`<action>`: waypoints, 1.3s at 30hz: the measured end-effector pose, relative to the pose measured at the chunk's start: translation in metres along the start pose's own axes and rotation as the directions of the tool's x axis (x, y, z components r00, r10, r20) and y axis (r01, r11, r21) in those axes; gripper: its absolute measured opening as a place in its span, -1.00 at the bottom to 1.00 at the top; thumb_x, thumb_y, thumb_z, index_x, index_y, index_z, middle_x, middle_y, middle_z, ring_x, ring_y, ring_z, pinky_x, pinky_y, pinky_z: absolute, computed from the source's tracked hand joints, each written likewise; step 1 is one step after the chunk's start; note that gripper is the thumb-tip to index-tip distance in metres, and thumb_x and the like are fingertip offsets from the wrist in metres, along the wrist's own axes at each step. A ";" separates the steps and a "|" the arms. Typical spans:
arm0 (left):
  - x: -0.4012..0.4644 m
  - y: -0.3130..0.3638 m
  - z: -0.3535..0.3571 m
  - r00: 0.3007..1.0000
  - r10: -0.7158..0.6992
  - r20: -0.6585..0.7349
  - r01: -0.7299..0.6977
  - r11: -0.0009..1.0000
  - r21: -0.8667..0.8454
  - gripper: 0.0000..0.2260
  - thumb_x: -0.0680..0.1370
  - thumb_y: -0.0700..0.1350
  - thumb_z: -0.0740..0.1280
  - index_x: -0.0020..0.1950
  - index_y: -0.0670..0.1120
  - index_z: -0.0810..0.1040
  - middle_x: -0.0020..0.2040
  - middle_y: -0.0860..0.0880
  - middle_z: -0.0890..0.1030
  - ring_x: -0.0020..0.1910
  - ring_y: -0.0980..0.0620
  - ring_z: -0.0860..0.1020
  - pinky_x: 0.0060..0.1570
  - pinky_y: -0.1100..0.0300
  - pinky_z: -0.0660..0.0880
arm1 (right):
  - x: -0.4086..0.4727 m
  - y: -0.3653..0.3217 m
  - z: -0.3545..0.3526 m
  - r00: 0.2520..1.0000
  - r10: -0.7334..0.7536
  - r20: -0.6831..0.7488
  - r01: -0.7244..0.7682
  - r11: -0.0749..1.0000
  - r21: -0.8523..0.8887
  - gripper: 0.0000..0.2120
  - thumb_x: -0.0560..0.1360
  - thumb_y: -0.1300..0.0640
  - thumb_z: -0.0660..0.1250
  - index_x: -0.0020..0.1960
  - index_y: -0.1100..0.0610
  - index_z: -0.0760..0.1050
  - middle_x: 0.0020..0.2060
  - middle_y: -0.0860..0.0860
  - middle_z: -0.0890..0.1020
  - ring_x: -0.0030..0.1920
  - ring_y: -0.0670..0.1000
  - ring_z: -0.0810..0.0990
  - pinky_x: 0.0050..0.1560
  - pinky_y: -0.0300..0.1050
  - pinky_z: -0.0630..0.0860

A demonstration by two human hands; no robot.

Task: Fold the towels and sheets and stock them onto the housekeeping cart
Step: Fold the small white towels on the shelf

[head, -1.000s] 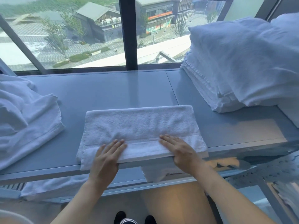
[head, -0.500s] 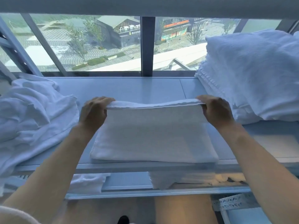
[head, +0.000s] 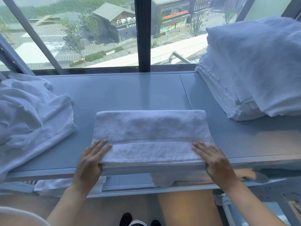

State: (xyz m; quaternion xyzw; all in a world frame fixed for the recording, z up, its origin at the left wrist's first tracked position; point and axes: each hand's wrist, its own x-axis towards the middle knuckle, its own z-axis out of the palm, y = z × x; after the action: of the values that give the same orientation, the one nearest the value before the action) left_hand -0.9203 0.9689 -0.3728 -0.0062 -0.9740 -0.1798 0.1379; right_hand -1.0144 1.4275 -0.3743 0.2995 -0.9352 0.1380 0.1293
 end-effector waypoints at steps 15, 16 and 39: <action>0.130 0.098 0.045 0.920 0.051 0.388 -0.096 0.991 0.098 -0.45 0.71 0.05 0.11 0.69 0.02 0.04 0.69 0.04 0.05 0.66 0.01 0.02 0.56 -0.14 0.09 | 0.145 -0.111 0.045 0.929 0.078 0.362 -0.121 0.988 0.097 -0.37 0.69 -0.08 0.10 0.68 0.04 0.01 0.67 -0.05 0.00 0.65 0.00 -0.04 0.60 0.18 0.00; 0.132 0.084 0.049 0.919 0.035 0.393 -0.091 0.988 0.124 -0.45 0.71 0.10 0.09 0.69 0.05 0.05 0.69 0.05 0.04 0.66 0.02 0.01 0.58 -0.13 0.05 | 0.150 -0.103 0.051 0.920 0.109 0.377 -0.141 0.988 0.060 -0.38 0.69 -0.12 0.09 0.68 0.02 0.01 0.67 -0.05 -0.01 0.65 0.00 -0.05 0.60 0.18 -0.03; 0.017 0.080 0.029 0.874 -0.391 0.288 0.290 0.896 0.336 -0.32 0.65 0.28 0.01 0.68 -0.02 -0.02 0.69 -0.09 -0.02 0.65 -0.16 -0.04 0.54 -0.27 0.01 | 0.114 -0.122 0.069 0.848 0.462 0.259 -0.464 0.884 -0.056 -0.27 0.65 -0.27 -0.07 0.68 0.09 -0.12 0.67 0.09 -0.16 0.65 0.12 -0.23 0.60 0.24 -0.24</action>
State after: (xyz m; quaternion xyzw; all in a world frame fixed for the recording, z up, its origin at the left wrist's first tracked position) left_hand -0.9395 1.0531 -0.3662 0.1552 -0.9837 -0.0567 -0.0715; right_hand -1.0423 1.2496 -0.3793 0.0817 -0.9878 0.1281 -0.0351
